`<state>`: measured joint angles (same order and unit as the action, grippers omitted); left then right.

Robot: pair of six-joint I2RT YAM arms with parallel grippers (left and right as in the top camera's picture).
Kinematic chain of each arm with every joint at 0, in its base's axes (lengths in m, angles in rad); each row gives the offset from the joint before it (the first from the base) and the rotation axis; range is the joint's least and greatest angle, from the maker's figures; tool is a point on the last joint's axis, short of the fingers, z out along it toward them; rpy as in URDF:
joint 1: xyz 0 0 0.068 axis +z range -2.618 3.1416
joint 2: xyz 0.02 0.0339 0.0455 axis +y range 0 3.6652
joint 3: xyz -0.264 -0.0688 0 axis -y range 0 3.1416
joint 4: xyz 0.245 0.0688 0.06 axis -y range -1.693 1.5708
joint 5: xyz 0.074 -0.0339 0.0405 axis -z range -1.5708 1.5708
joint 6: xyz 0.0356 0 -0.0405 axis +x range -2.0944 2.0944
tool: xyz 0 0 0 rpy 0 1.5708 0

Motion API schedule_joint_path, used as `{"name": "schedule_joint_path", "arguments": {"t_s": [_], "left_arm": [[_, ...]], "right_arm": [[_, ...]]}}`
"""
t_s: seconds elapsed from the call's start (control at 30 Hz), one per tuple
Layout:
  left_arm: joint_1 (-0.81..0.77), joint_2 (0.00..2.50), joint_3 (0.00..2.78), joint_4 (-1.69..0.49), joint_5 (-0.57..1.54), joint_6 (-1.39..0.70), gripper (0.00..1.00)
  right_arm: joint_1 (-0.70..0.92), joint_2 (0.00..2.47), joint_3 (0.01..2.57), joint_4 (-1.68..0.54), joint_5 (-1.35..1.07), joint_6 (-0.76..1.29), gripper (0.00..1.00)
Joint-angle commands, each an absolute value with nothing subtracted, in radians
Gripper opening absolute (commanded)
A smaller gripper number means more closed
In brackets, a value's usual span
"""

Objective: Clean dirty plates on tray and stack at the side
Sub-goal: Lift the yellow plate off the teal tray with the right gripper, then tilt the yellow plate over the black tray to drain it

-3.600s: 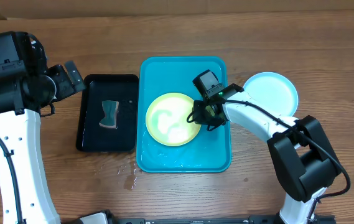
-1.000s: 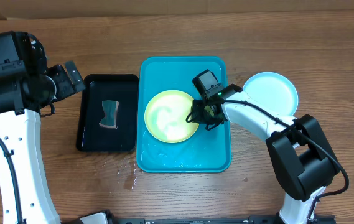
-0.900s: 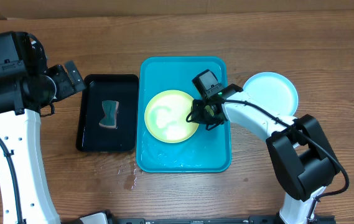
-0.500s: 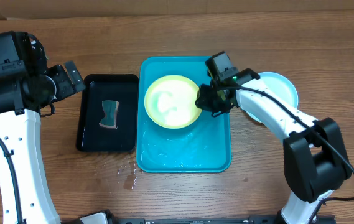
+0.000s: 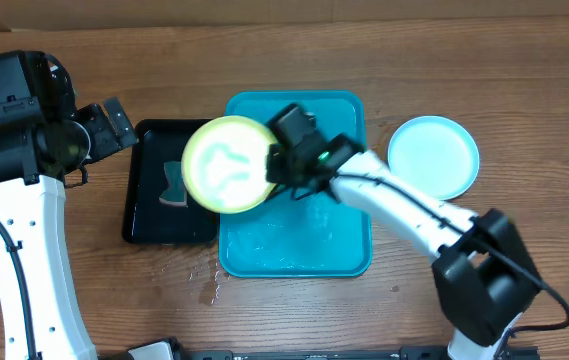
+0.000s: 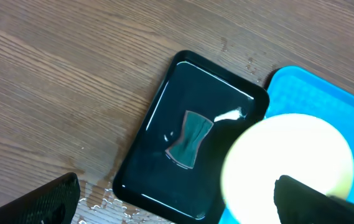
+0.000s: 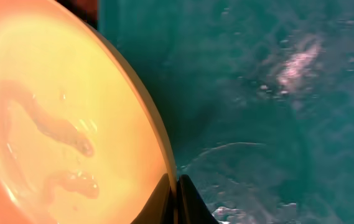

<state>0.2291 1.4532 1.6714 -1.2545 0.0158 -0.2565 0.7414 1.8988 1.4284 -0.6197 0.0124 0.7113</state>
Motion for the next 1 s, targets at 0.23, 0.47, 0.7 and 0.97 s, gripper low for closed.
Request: {"name": "schedule_joint_path", "arguments": {"t_s": [0.23,0.47,0.7,0.97], "left_arm": [[0.229,1.453,1.684,-1.255,0.023,-0.270,1.00],[0.229,1.453,1.684,-1.255,0.023,-0.270,1.00],[0.229,1.453,1.684,-1.255,0.023,-0.270,1.00],[0.229,1.453,1.684,-1.255,0.023,-0.270,1.00]], "right_arm": [[1.008,1.863,1.455,-0.493,0.492,0.627,0.04],[1.068,1.863,1.455,-0.403,0.643,0.501,0.04],[1.083,1.863,1.456,-0.287,0.725,0.324,0.04],[1.116,1.863,1.456,-0.110,0.871,0.007,0.04]]}}
